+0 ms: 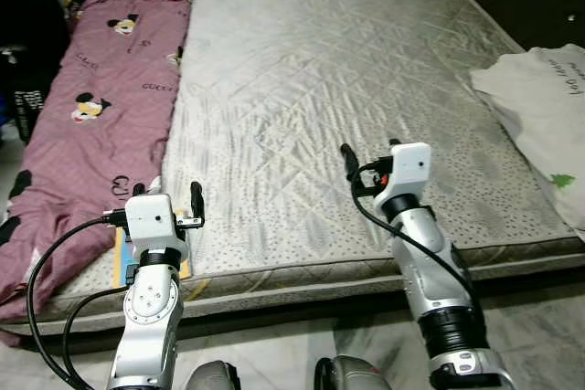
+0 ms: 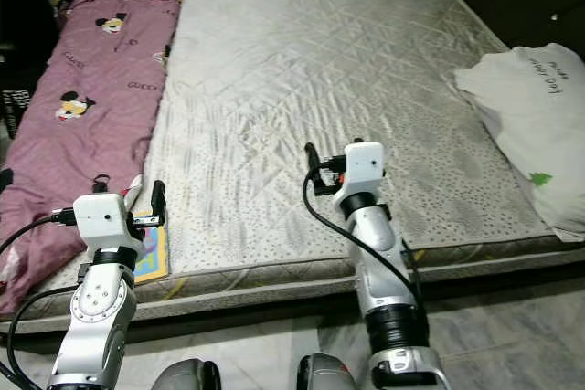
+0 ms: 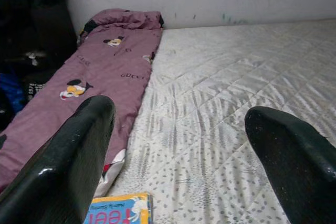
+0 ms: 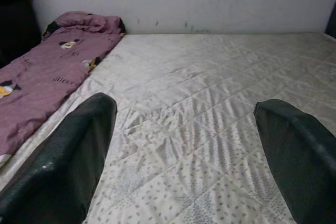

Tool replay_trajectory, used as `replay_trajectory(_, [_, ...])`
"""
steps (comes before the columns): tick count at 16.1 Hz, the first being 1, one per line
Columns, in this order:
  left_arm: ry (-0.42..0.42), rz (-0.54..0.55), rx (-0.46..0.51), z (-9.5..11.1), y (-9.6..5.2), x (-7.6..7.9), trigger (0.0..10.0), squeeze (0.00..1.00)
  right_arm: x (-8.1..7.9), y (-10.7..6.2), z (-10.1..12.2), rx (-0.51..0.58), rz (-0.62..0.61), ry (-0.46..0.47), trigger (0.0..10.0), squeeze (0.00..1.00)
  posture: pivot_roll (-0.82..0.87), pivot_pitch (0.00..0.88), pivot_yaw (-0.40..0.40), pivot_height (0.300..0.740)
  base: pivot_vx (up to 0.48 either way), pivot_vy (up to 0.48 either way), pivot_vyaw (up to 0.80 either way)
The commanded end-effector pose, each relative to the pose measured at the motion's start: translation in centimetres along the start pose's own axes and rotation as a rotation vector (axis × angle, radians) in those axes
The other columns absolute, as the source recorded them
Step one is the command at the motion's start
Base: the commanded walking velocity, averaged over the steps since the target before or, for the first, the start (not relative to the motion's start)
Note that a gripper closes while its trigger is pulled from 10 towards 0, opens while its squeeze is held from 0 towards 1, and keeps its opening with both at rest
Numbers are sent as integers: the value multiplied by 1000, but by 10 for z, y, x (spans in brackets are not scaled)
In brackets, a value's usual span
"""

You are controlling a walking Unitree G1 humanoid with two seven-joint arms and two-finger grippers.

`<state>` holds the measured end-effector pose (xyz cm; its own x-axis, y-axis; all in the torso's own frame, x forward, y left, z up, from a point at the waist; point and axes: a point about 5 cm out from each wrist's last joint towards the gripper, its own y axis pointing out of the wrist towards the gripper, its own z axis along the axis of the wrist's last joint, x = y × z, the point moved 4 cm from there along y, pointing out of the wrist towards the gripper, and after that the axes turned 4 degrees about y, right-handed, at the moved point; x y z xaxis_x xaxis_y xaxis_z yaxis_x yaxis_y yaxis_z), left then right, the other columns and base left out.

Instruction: Clean up the room

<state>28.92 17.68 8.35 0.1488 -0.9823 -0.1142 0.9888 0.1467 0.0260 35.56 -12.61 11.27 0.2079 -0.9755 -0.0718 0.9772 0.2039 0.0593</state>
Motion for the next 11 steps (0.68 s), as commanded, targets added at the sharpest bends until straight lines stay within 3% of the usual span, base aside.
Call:
replay_trajectory(1, [12,21,-25,-4,-3,-7,10000,0,-5,0,2,0,22,8,10000,0,-111,63,-1,740,0,0,0])
replay_trajectory(3, [-15,20,-32,-5,-3,-8,10000,0,-6,1,1,-16,33,13,10000,0,-105,73,-5,740,0,0,0])
replay_trajectory(4, [-39,13,-20,-3,-3,-8,10000,0,-8,1,0,-23,45,21,10000,0,-101,79,-8,740,0,292,-800])
replay_trajectory(5, [-48,7,-8,0,-4,-8,10000,0,-9,1,0,-24,49,21,10000,0,-101,79,-8,740,0,480,-800])
replay_trajectory(11, [-65,17,-12,3,-4,-9,10000,0,-11,2,1,-34,70,14,10000,0,-96,94,-13,740,0,480,0])
